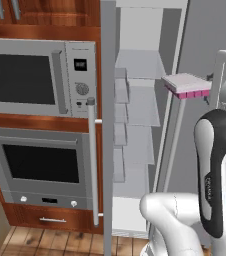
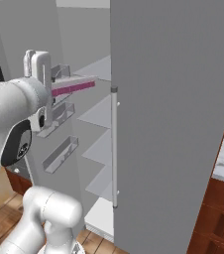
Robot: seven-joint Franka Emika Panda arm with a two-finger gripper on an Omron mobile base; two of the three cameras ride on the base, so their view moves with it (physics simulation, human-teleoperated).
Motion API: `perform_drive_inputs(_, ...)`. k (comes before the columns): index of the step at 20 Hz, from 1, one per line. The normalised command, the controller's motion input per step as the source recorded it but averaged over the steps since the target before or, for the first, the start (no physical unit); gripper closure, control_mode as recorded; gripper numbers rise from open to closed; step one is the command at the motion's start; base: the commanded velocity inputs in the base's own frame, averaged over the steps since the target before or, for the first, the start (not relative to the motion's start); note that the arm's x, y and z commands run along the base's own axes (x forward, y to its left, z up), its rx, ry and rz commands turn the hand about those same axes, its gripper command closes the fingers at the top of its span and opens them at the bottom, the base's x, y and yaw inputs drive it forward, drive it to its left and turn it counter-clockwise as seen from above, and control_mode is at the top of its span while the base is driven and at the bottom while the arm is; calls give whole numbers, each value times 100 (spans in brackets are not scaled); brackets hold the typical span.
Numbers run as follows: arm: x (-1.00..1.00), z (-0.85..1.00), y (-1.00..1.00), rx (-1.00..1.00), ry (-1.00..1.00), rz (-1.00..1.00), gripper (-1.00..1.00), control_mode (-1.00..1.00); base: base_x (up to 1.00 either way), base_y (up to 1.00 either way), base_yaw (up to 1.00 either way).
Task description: The ice cube tray has been filled with water. Take the tray and place it in the freezer to make ice. Close the freezer door after placing the tray.
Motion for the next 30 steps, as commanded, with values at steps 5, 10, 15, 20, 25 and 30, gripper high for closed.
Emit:
perform_drive_inputs(5,37,0,1,0,-13,-10,100,-100,0,0,0)
perform_drive_inputs(10,40,3,1,0,-8,-5,100,-100,0,0,0)
perform_drive_inputs(15,44,16,0,0,0,-1,100,-100,0,0,0)
perform_drive_inputs(20,9,14,22,0,0,1,100,-100,0,0,0)
perform_drive_inputs(25,0,11,24,0,0,2,100,-100,0,0,0)
perform_drive_inputs(30,6,13,-2,0,1,0,100,-100,0,0,0)
